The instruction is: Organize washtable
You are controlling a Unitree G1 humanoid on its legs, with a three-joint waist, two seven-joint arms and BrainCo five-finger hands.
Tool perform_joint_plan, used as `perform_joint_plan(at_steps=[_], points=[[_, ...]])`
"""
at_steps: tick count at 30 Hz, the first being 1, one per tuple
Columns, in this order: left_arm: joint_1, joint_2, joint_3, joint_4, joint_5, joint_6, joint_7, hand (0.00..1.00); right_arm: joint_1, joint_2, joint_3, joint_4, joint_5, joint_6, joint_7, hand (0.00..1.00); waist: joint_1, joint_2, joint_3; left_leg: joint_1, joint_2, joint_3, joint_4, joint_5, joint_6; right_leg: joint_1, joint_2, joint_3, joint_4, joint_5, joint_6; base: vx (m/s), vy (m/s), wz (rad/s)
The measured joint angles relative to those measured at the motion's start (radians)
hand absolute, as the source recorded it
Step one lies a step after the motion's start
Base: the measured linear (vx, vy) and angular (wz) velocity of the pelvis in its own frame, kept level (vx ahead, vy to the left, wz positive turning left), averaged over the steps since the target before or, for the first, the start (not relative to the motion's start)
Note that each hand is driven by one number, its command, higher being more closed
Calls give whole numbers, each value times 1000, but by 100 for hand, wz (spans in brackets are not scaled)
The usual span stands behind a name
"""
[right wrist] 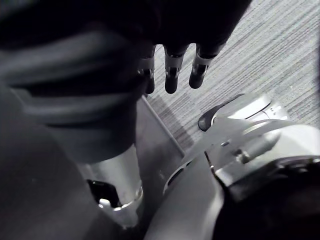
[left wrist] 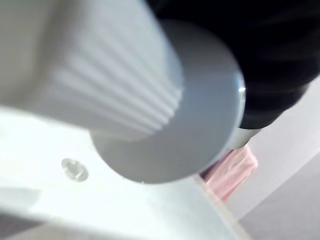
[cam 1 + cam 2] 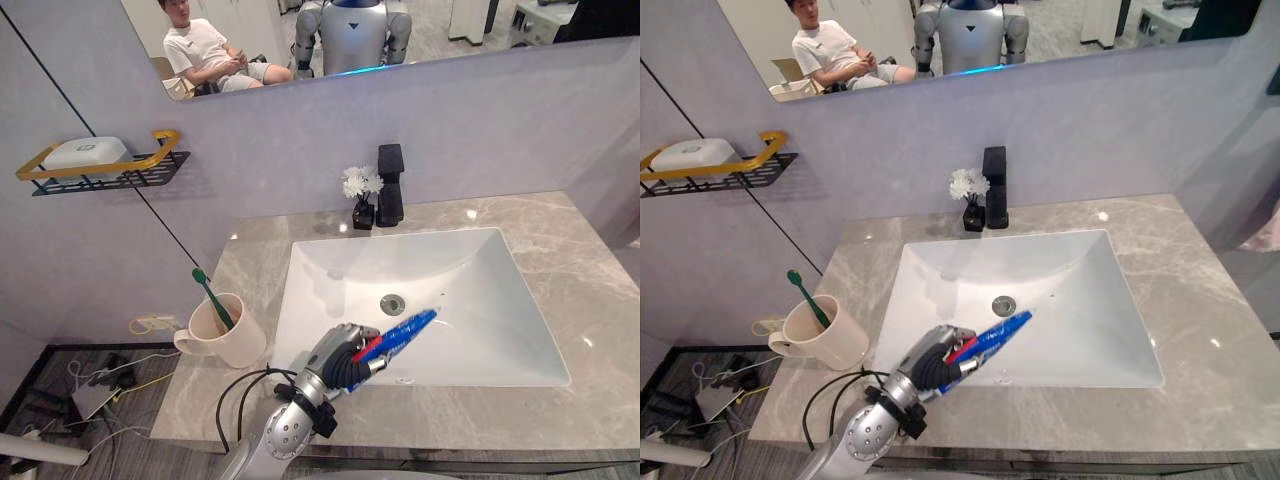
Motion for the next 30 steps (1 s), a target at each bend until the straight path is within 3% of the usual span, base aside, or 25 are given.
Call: perform_joint_plan(at_steps=[3,10,18,23,30], points=[[-27,-12,26,-40,-37,-1,43,100,8,17,-20,0,54,-3,-7,0,-2,-19,-12,0,0,6,0,0,0,-12,-1,6,12,-3,0,-46,3,-6],[-37,-45,113,-122,-103,-1,127,100,21,35,-120,-10,132,-15,-48,0,-2,-36,-27,-19,1,26,11,-4,3,-50,6,30,38,-4,0,-49,-2,-9],[-38,-99,197,-215,-134,-1,195,100,33,61,-199,-200,138,-35,-129,0,-3,-53,-62,-50,20,64,64,-42,0,-73,21,71,21,15,-4,-5,5,-15],[-38,-121,221,-219,-134,-1,200,100,31,66,-239,-420,121,-39,-177,0,-1,-56,-64,-50,35,99,82,-63,-6,-77,37,106,1,30,-3,8,-1,-23],[-38,-143,231,-237,-133,-1,200,100,33,68,-329,-674,-40,-27,-287,0,-2,-73,-75,-63,39,116,83,-69,-9,-90,45,108,-16,57,9,22,1,-7]])
